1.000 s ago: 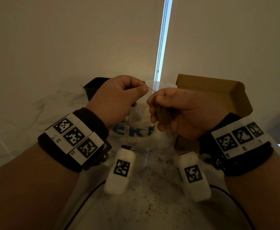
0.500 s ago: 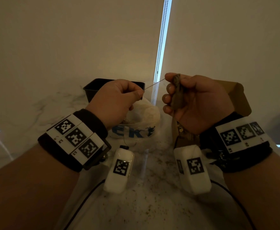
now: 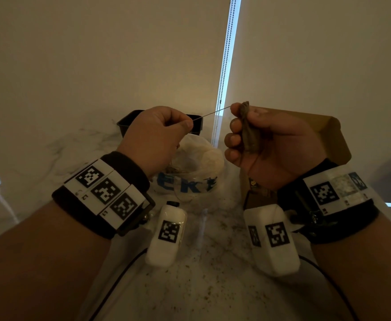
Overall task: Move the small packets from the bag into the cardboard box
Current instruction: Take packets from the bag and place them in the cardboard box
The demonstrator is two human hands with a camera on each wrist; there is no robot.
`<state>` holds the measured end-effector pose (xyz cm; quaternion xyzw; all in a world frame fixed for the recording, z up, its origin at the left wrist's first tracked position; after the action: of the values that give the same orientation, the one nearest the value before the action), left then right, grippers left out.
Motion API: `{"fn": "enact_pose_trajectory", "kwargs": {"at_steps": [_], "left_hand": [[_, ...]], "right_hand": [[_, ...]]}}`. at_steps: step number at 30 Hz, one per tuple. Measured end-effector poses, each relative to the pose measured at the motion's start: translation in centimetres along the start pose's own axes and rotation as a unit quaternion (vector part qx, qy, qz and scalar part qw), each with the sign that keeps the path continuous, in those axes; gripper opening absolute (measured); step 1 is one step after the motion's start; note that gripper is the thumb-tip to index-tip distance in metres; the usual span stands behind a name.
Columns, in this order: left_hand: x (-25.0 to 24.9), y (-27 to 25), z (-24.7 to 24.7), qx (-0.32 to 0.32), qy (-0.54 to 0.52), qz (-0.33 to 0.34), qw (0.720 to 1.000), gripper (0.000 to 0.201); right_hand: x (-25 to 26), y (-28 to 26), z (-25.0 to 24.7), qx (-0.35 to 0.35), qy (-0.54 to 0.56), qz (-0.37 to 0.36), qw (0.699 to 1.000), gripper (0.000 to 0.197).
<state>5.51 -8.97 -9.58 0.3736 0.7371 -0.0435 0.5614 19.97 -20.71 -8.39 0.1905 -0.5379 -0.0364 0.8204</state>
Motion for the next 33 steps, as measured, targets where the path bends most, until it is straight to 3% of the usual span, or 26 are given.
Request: {"fn": "enact_pose_trajectory", "kwargs": {"at_steps": [5,10,13,18,23,33], "left_hand": [[-0.8,-0.5,0.9,0.080,0.061,0.019,0.995,0.009],[-2.0,-1.6,2.3,0.188,0.092,0.044,0.977,0.009],[-2.7,-2.1,2.8,0.211,0.085,0.064,0.972,0.010],[-3.1,-2.3,2.8,0.204,0.024,0.074,0.976,0.009],[-3.0,-2.1,2.8,0.170,-0.029,0.073,0.982,0.006],[-1.8,-1.4,2.2,0.075,-0.119,0.008,0.990,0.002]], "right_hand": [[0.3,0.1,-0.5,-0.048,-0.021,-0.028,0.998,0.027],[0.3,0.2,-2.0,-0.178,-0.042,-0.031,0.983,0.029],[-0.4,0.2,-2.6,-0.244,-0.075,0.000,0.967,0.034],[-1.0,-0.1,-2.6,-0.284,-0.102,0.023,0.953,0.023],[-1.5,0.1,-2.0,-0.282,-0.122,0.026,0.951,0.016],[-2.6,0.9,-0.6,-0.222,-0.127,0.024,0.966,0.030]]}}
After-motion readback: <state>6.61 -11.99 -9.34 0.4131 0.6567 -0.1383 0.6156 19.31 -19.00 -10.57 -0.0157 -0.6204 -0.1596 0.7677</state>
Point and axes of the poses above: each hand's wrist, its own y-axis towards the middle knuckle, its own z-axis out of the palm, x = y × z, the point moved 4 cm from there along y, towards the middle knuckle, and after that the axes turned 13 degrees about x, right-handed, at the moved point
